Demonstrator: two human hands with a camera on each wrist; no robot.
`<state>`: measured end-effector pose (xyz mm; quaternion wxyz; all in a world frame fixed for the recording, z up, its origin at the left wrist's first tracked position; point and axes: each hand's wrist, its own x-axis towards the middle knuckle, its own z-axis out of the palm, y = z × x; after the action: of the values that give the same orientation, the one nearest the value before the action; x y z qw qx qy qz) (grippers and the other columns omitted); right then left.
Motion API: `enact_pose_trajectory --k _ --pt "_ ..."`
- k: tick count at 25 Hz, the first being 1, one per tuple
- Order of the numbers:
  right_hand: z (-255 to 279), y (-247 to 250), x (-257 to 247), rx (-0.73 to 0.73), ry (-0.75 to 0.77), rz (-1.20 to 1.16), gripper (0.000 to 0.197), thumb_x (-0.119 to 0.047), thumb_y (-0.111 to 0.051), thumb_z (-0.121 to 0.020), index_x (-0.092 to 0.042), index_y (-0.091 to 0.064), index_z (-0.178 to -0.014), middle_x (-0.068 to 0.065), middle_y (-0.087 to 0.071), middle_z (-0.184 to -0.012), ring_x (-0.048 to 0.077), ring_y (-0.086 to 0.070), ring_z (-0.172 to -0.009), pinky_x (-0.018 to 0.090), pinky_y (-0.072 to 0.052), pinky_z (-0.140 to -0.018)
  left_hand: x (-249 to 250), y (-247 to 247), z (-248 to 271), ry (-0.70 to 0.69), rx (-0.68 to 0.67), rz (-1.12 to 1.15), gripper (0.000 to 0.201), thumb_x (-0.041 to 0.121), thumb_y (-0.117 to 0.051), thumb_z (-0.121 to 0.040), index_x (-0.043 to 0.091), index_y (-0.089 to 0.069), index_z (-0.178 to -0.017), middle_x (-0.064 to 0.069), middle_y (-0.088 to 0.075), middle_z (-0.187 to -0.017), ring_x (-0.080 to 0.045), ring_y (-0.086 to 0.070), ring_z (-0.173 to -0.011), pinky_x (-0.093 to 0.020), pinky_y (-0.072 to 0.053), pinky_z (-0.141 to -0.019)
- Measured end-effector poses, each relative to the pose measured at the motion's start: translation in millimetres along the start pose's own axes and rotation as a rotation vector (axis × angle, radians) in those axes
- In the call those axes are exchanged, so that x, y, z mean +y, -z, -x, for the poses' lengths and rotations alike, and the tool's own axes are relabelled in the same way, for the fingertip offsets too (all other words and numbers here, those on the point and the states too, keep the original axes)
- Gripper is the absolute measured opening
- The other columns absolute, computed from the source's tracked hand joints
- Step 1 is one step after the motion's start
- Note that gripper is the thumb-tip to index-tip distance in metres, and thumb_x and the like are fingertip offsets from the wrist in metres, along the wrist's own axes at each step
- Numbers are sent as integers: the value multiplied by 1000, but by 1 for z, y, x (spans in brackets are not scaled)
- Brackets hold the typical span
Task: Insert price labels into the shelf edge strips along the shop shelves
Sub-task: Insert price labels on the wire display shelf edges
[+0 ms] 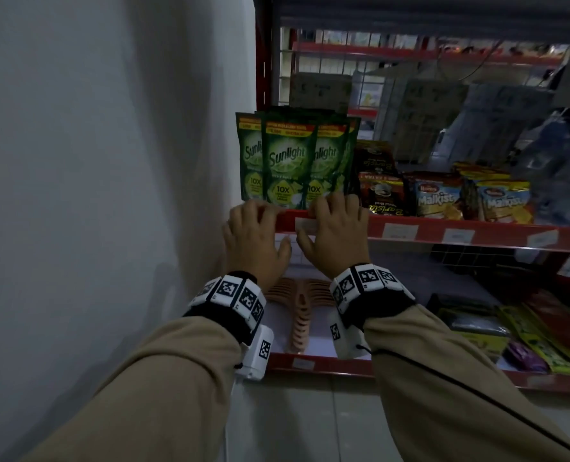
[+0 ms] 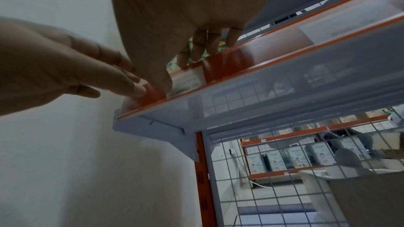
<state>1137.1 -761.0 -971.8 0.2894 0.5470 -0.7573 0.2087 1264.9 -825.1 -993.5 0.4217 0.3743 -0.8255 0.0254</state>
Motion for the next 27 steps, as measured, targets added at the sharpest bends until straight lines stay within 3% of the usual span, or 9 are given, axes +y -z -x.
enact_pose_trajectory --k 3,8,11,14,21,24,27 --pt "0 3 3 -9 29 -15 35 -34 -61 -78 -11 -53 -103 11 -52 -107 31 -45 -98 40 -33 -79 -5 -2 -1 -140 -18 4 46 26 -66 -75 14 -59 -118 -8 -54 -117 -30 -47 -108 -42 -38 -88" --pt "0 2 12 -11 139 -120 30 -14 -66 -77 -4 -56 -104 15 -52 -104 31 -46 -95 32 -34 -79 -14 0 -8 -277 20 22 38 15 -68 -70 7 -61 -106 -12 -56 -104 -31 -52 -97 -42 -46 -81" --pt "-3 1 17 1 126 -197 25 -6 -62 -79 -3 -61 -104 15 -55 -104 31 -50 -95 34 -39 -76 -11 2 -13 -274 -33 59 38 14 -65 -71 5 -59 -108 -13 -55 -106 -31 -50 -97 -43 -45 -82" --pt "-2 0 19 40 144 -223 21 -4 -64 -79 -3 -65 -100 15 -60 -97 33 -53 -92 37 -42 -73 -9 1 -14 -265 -104 -44 46 22 -61 -71 13 -59 -116 -8 -55 -110 -31 -47 -102 -46 -43 -84" --pt "-7 -2 16 -11 171 -197 20 -16 -63 -81 -6 -66 -98 15 -58 -96 33 -49 -93 41 -41 -78 -5 -5 -15 -229 -74 -90 35 26 -61 -67 18 -61 -101 -5 -53 -106 -30 -45 -100 -40 -34 -79" --pt "-14 1 20 -59 128 -310 16 -19 -64 -83 -11 -68 -96 8 -57 -93 28 -50 -93 34 -39 -76 -10 -4 -16 -247 -40 -54 36 31 -60 -71 21 -60 -106 1 -54 -104 -24 -47 -100 -33 -23 -78" --pt "-22 7 25 -9 13 -542 6 -16 -68 -83 -14 -69 -88 -2 -55 -85 19 -55 -81 26 -40 -70 -12 2 -23 -179 11 65 26 38 -52 -82 28 -58 -106 10 -59 -99 -14 -50 -97 -27 -13 -75"
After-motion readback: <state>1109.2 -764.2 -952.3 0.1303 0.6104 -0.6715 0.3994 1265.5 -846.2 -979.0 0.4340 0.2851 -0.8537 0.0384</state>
